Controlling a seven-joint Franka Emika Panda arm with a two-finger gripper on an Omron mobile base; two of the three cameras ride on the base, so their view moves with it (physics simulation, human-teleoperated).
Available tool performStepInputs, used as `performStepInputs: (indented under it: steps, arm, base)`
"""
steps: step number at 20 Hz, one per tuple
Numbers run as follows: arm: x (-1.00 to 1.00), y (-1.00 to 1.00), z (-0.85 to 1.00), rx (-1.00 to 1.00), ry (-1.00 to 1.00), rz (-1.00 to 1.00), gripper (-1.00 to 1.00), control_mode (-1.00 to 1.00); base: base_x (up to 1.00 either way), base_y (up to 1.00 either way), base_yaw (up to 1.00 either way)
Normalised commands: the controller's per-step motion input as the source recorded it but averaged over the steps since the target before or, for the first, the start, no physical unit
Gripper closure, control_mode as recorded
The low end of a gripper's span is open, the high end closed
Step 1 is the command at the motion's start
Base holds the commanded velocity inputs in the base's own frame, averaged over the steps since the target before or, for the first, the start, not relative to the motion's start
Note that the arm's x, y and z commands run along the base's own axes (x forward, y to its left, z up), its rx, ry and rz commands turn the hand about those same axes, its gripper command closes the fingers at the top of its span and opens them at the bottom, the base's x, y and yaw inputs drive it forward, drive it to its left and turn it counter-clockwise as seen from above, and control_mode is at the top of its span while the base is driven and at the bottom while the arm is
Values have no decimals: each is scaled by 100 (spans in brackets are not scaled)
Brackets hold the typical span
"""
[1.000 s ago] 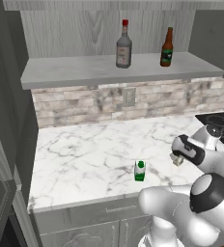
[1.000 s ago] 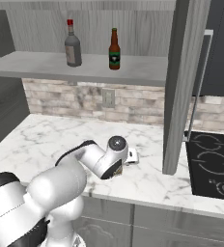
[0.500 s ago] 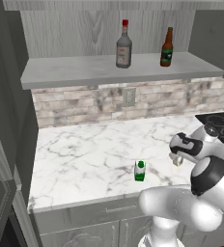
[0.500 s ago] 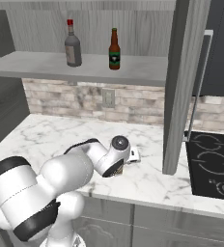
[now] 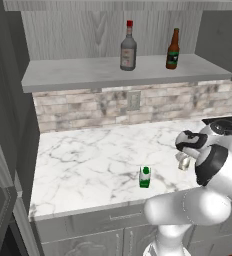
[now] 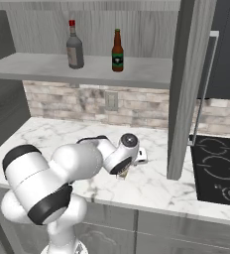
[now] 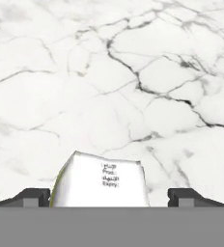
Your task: Sort all alcoholic drinks to one cabinet, and non-alcoholic drinks to the other.
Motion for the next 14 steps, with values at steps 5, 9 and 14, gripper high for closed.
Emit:
performStepInputs:
  steps: [5, 9, 14]
  arm:
    - [0, 0, -31, 1, 9, 0, 100, -100]
    - [0, 0, -23, 0, 11, 1, 100, -100]
    - [0, 0, -12, 0, 1, 2, 100, -100]
  base:
    - [0, 0, 0]
    - [0, 0, 0]
    - [0, 0, 0]
